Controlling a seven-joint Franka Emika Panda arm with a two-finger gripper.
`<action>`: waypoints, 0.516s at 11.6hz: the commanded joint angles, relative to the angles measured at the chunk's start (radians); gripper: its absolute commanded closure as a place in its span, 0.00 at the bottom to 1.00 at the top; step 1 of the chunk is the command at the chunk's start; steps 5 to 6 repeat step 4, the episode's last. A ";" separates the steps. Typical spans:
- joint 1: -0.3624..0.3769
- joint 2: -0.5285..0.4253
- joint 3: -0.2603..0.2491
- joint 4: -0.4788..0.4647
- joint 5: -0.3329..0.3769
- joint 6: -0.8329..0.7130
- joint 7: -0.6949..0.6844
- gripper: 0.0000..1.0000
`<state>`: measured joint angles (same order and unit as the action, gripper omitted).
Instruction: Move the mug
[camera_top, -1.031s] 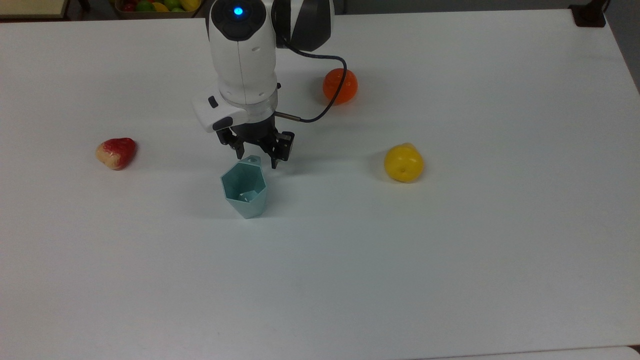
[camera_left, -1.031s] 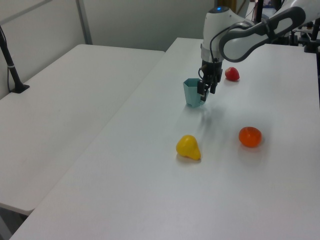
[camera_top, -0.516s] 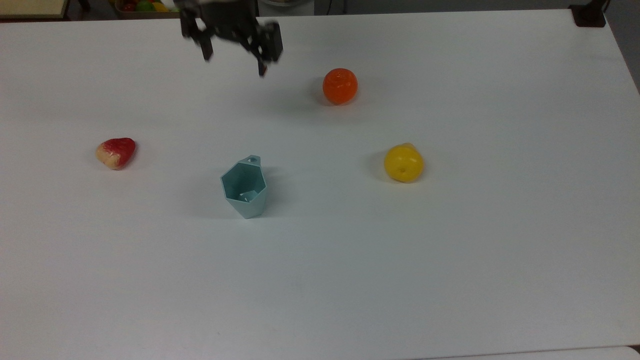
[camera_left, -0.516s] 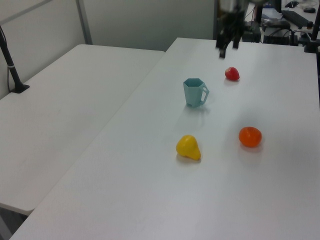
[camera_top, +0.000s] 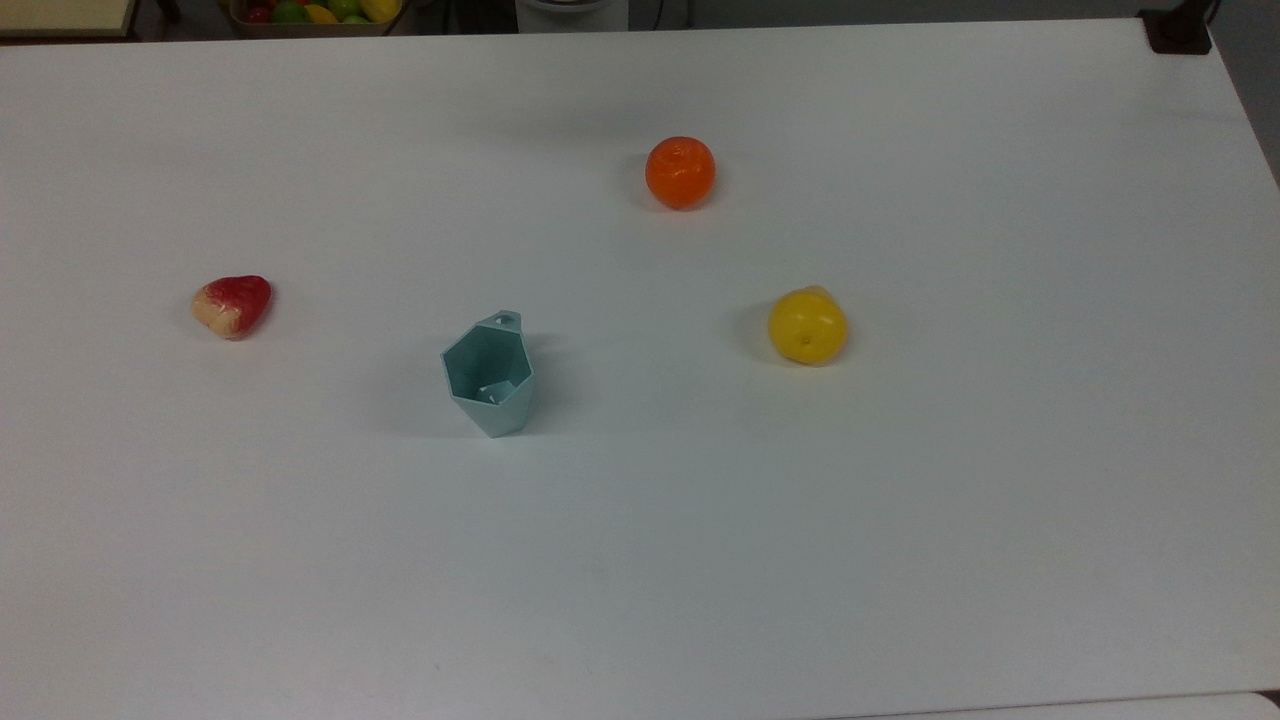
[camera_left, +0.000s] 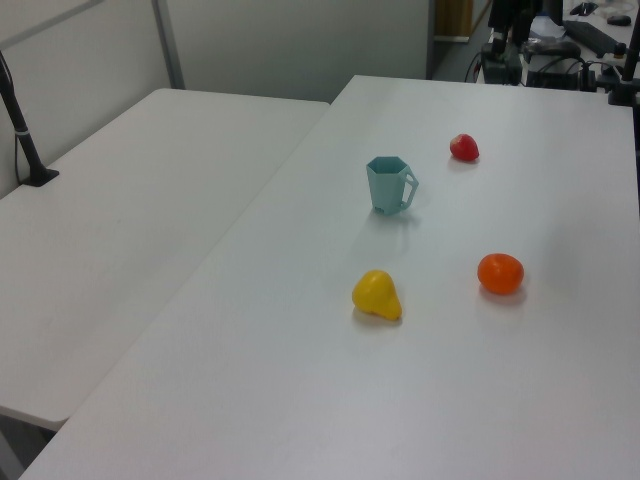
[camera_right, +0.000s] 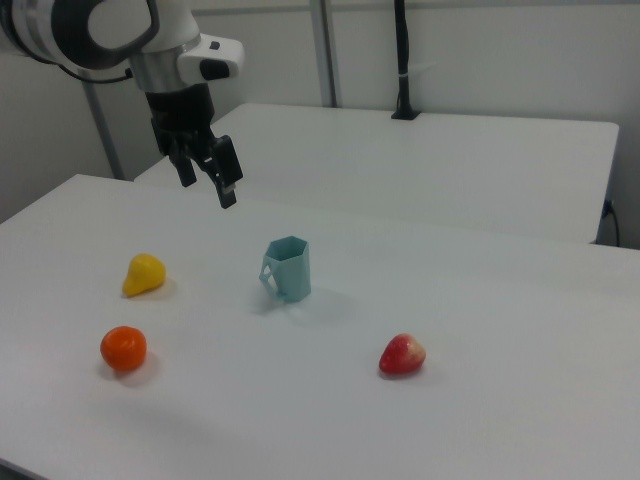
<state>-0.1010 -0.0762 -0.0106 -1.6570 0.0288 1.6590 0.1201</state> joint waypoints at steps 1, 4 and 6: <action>0.011 0.016 0.001 -0.001 0.000 0.002 0.001 0.00; 0.007 0.016 0.001 -0.001 0.000 -0.001 0.001 0.00; 0.007 0.016 0.001 -0.001 0.000 -0.001 0.001 0.00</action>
